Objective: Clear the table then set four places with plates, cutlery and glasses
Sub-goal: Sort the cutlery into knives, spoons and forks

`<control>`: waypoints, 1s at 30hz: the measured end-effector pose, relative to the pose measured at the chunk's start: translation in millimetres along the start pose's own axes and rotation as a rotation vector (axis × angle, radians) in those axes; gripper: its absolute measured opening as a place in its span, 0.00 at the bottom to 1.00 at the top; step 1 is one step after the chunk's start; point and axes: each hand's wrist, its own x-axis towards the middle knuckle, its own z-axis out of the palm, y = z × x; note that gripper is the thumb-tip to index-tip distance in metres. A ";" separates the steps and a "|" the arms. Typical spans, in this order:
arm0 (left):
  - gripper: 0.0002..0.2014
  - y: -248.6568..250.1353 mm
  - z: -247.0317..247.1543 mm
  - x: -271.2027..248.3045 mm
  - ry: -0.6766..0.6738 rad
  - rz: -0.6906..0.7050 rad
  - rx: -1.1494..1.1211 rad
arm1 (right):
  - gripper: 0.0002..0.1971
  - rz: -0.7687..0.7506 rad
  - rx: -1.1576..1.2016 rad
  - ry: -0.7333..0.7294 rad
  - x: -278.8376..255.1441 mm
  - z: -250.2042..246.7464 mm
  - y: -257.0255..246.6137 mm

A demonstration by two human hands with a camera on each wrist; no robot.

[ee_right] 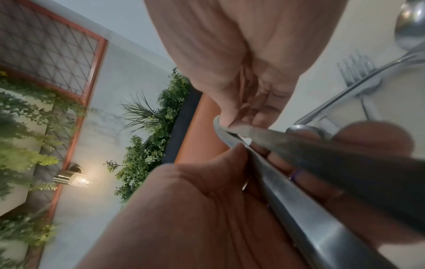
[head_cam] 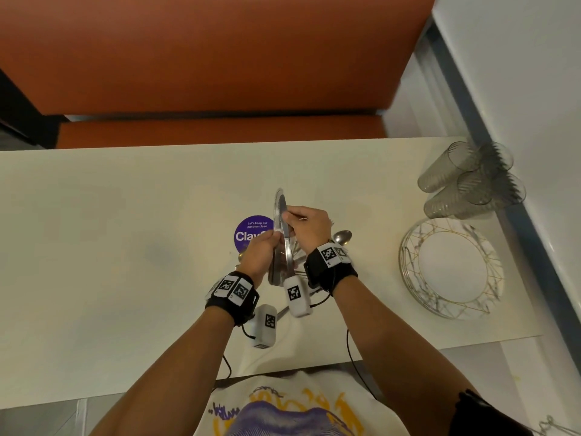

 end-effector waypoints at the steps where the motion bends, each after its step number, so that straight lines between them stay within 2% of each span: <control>1: 0.20 0.9 1.8 -0.5 -0.004 -0.002 -0.028 | 0.07 -0.005 0.012 0.012 -1.9 -2.4 -2.0; 6: 0.16 4.8 7.2 -7.5 -0.063 -0.016 -0.184 | 0.07 -0.025 0.052 0.072 -4.6 -9.6 -8.0; 9: 0.15 3.6 11.0 -8.2 -0.054 -0.025 -0.180 | 0.05 -0.017 0.053 0.069 -4.0 -10.1 -9.4; 14: 0.13 -3.7 11.3 -2.3 -0.037 -0.075 -0.274 | 0.06 -0.072 -0.127 0.067 2.8 -13.9 -8.4; 19: 0.18 1.8 10.7 -5.7 -0.058 -0.135 -0.329 | 0.06 -0.087 -0.122 0.041 5.8 -17.0 -7.2; 25: 0.18 3.9 9.9 -5.9 -0.053 -0.167 -0.350 | 0.07 0.013 -0.022 -0.072 10.2 -19.9 -14.0; 30: 0.20 -0.4 10.4 -4.2 -0.034 -0.186 -0.310 | 0.06 0.050 0.033 -0.067 11.6 -19.3 -16.8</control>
